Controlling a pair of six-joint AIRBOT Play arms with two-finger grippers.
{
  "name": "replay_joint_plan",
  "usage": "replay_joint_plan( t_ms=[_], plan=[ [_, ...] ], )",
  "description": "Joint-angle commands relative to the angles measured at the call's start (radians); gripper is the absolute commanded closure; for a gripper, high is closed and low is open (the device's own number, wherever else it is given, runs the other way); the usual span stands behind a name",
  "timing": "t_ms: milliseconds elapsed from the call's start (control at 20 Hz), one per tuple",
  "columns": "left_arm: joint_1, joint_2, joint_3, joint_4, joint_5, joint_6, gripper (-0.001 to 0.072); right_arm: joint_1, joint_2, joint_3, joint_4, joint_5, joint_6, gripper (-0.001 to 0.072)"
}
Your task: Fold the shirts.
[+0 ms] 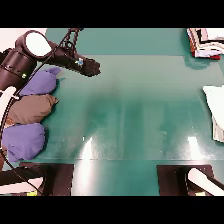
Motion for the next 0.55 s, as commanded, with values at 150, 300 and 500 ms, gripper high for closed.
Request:
replay_joint_plan(
  t_ms=[150,300,500],
  plan=[
    [0.000,0.001,0.000,0.000,0.054,0.000,0.0683,0.384,0.000,0.009,0.008,-0.106,-0.002,0.0697],
    [0.000,0.001,0.000,0.000,0.069,0.000,0.0683,0.453,0.000,0.009,0.008,-0.115,-0.012,0.0693],
    [0.000,0.001,0.000,0.000,0.071,0.000,0.0683,0.465,0.000,0.009,0.009,-0.101,-0.012,0.0694]
  ],
)
